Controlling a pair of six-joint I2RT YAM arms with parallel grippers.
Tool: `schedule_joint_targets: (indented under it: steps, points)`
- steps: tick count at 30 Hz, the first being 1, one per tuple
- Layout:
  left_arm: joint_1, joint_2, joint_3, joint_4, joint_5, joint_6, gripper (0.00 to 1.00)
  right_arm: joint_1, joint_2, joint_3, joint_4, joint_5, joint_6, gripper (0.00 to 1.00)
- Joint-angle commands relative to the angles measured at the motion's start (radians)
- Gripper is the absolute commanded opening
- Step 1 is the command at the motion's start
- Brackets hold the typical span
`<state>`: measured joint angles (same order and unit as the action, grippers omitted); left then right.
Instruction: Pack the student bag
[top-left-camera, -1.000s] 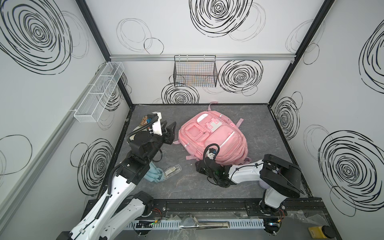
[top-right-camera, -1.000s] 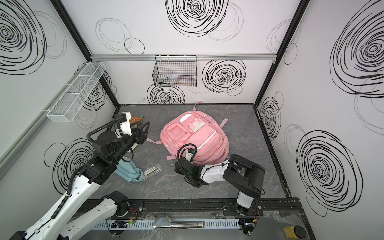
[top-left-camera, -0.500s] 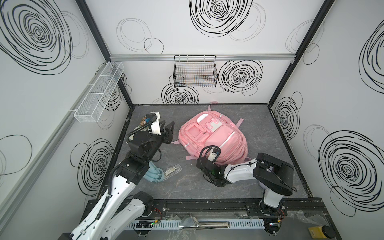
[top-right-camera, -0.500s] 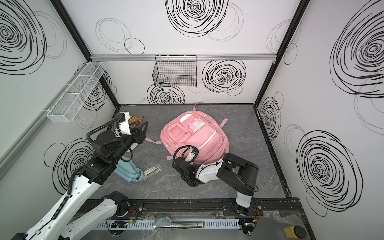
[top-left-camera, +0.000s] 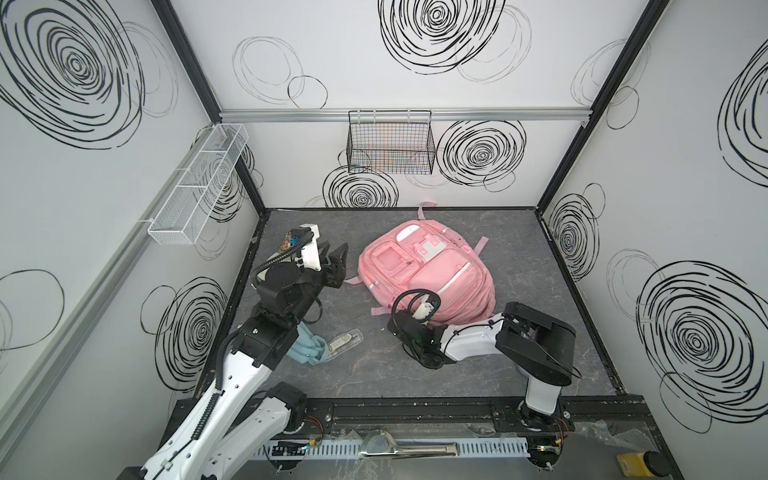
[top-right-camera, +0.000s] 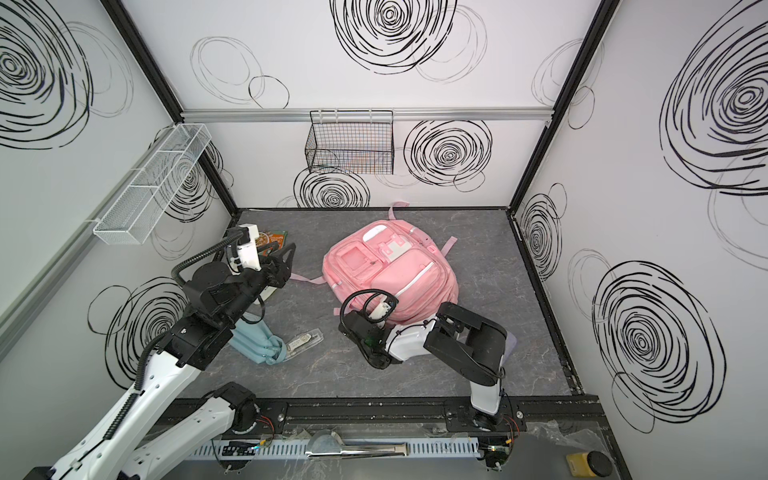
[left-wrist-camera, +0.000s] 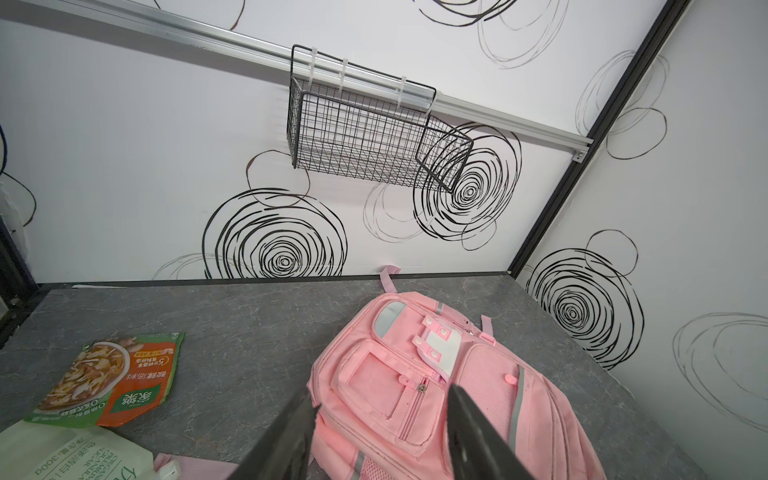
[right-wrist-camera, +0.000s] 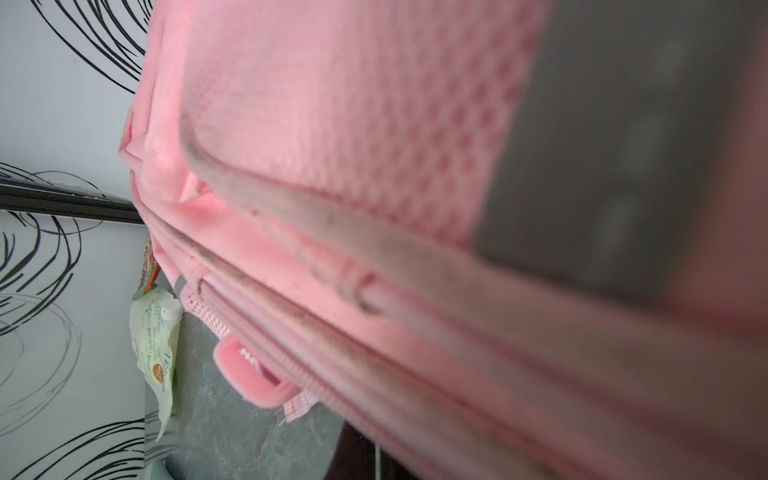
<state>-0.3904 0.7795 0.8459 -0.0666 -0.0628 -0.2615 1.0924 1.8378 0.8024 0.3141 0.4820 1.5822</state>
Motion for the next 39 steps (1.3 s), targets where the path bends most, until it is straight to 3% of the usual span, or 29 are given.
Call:
schedule_joint_targets:
  steps: [1,6,10,19,23,25,30,35,39]
  points:
    - [0.007,-0.007,-0.001,0.033,0.006,0.003,0.55,-0.011,-0.021,0.004,-0.033,0.044,-0.064,0.0]
    - [0.007,0.014,-0.014,0.049,0.009,0.022,0.55,-0.013,-0.127,-0.05,-0.002,0.021,-0.191,0.0]
    - [0.009,0.065,-0.025,0.074,0.077,0.104,0.55,-0.033,-0.221,-0.11,0.054,-0.117,-0.329,0.0]
    - [-0.01,0.274,-0.016,0.064,0.467,0.57,0.46,-0.058,-0.394,-0.161,-0.097,-0.326,-0.525,0.0]
    - [-0.064,0.354,-0.04,0.026,0.612,0.88,0.48,-0.103,-0.461,-0.185,-0.139,-0.435,-0.622,0.0]
    - [-0.1,0.381,-0.045,0.003,0.64,1.003,0.52,-0.126,-0.493,-0.195,-0.153,-0.484,-0.673,0.0]
    - [-0.184,0.468,-0.045,0.006,0.673,1.146,0.56,-0.184,-0.584,-0.228,-0.173,-0.577,-0.757,0.0]
    - [-0.269,0.599,-0.026,0.038,0.648,1.218,0.55,-0.224,-0.674,-0.256,-0.19,-0.632,-0.807,0.0]
    - [-0.29,0.677,-0.027,0.15,0.621,1.181,0.52,-0.244,-0.724,-0.27,-0.199,-0.675,-0.831,0.0]
